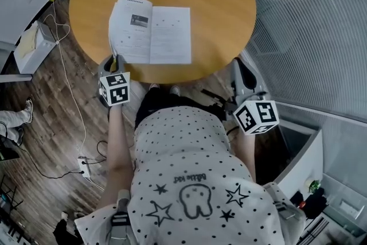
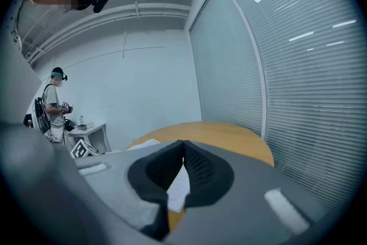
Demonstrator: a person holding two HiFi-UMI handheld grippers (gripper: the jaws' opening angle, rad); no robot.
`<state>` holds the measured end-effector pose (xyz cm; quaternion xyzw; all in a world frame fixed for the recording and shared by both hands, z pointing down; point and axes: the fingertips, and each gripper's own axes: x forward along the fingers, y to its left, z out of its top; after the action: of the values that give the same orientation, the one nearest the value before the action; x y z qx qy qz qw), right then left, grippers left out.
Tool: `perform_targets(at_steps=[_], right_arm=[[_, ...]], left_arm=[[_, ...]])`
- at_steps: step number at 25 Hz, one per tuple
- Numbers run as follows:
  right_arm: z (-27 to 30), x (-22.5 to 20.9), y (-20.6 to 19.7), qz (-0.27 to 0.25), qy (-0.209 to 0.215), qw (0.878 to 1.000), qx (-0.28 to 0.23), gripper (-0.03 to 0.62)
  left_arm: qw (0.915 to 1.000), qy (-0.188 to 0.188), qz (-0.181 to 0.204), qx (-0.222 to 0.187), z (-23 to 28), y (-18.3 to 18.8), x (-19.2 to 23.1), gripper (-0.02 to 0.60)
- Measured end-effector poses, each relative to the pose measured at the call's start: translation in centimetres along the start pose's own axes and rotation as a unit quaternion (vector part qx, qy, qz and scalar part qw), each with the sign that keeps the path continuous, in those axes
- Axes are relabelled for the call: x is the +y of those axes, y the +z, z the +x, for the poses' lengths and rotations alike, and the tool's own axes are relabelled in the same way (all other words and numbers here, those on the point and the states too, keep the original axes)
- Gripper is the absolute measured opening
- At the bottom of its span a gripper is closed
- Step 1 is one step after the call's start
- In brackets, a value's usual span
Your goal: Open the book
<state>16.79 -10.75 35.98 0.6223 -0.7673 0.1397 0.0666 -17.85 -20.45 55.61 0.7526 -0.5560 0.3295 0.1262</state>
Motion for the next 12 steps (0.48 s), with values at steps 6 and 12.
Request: perform_targets(at_steps=[6, 12], right_arm=[[0.2, 0.7, 0.3, -0.005, -0.012, 1.0, 0.007, 0.005], [0.6, 2.0, 0.9, -0.011, -0.011, 1.0, 0.01, 0.005]], left_arm=[[0.9999, -0.008, -0.008, 0.012, 0.9, -1.5, 0.5, 0.055], [0.9994, -0.017, -0.018, 0.025, 1.8, -2.6, 0.6, 0.058]])
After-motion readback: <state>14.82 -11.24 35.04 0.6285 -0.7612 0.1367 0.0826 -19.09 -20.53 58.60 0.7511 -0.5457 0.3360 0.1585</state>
